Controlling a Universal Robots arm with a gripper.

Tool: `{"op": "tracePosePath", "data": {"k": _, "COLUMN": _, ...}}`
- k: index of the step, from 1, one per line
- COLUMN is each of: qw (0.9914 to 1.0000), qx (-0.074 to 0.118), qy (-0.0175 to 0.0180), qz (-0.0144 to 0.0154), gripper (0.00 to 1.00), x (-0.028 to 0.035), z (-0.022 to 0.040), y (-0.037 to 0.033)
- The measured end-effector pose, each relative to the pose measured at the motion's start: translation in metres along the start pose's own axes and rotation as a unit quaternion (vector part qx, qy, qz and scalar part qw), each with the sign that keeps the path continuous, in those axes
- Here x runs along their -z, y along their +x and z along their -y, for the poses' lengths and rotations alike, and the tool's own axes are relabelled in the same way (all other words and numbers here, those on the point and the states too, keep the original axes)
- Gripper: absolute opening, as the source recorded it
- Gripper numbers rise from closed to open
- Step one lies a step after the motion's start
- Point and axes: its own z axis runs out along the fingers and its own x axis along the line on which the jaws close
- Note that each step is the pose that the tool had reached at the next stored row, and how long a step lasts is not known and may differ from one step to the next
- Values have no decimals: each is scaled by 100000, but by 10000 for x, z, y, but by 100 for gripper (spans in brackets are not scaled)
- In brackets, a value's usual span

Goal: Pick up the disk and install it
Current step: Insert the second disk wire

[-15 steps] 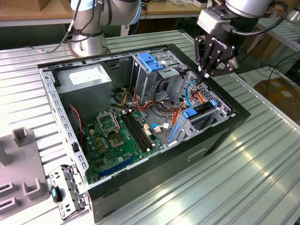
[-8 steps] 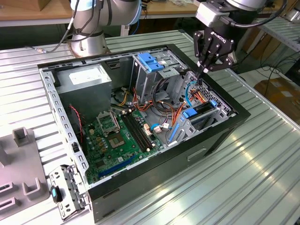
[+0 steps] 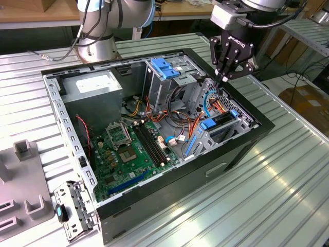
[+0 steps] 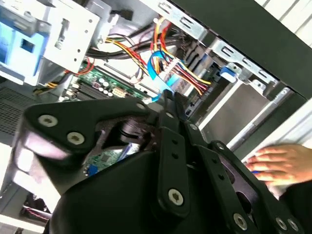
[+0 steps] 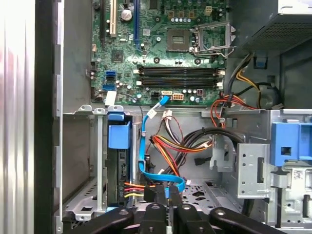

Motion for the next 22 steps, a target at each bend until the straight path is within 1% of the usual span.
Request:
{"op": "tracePosePath", "data": {"k": 1, "qw": 99999, "qx": 0, "qy": -8, "qz": -402, "gripper": 24, "x": -5, "z": 0, "y": -1}}
{"op": "tracePosePath", "data": {"k": 2, "qw": 99996, "qx": 0, "qy": -12, "qz": -843, "gripper": 24, "x": -11, "z": 0, "y": -3}}
{"op": "tracePosePath", "data": {"k": 3, "qw": 99993, "qx": 1, "qy": -16, "qz": -1221, "gripper": 30, "x": -14, "z": 0, "y": -6}}
{"op": "tracePosePath", "data": {"k": 4, "qw": 99984, "qx": 0, "qy": -24, "qz": -1761, "gripper": 30, "x": -16, "z": 0, "y": -10}}
{"op": "tracePosePath", "data": {"k": 5, "qw": 99980, "qx": 7, "qy": -28, "qz": -2003, "gripper": 30, "x": -17, "z": 0, "y": -12}}
{"op": "tracePosePath", "data": {"k": 8, "qw": 99980, "qx": 1, "qy": -38, "qz": -2007, "gripper": 30, "x": 13, "z": 0, "y": -11}}
{"op": "tracePosePath", "data": {"k": 10, "qw": 99980, "qx": 3, "qy": -39, "qz": -2000, "gripper": 30, "x": 13, "z": 0, "y": -11}}
{"op": "tracePosePath", "data": {"k": 13, "qw": 99977, "qx": 2, "qy": -45, "qz": -2135, "gripper": 30, "x": 13, "z": 3, "y": -22}}
{"op": "tracePosePath", "data": {"k": 14, "qw": 99975, "qx": 2, "qy": -48, "qz": -2239, "gripper": 30, "x": 8, "z": 6, "y": -27}}
{"op": "tracePosePath", "data": {"k": 15, "qw": 99970, "qx": 9, "qy": -53, "qz": -2428, "gripper": 30, "x": -5, "z": 11, "y": -33}}
{"op": "tracePosePath", "data": {"k": 19, "qw": 99958, "qx": 6, "qy": -60, "qz": -2901, "gripper": 30, "x": -64, "z": 24, "y": -45}}
{"op": "tracePosePath", "data": {"k": 21, "qw": 99944, "qx": 5, "qy": -68, "qz": -3345, "gripper": 30, "x": -114, "z": 35, "y": -54}}
{"op": "tracePosePath", "data": {"k": 22, "qw": 99937, "qx": 4, "qy": -73, "qz": -3545, "gripper": 29, "x": -129, "z": 39, "y": -56}}
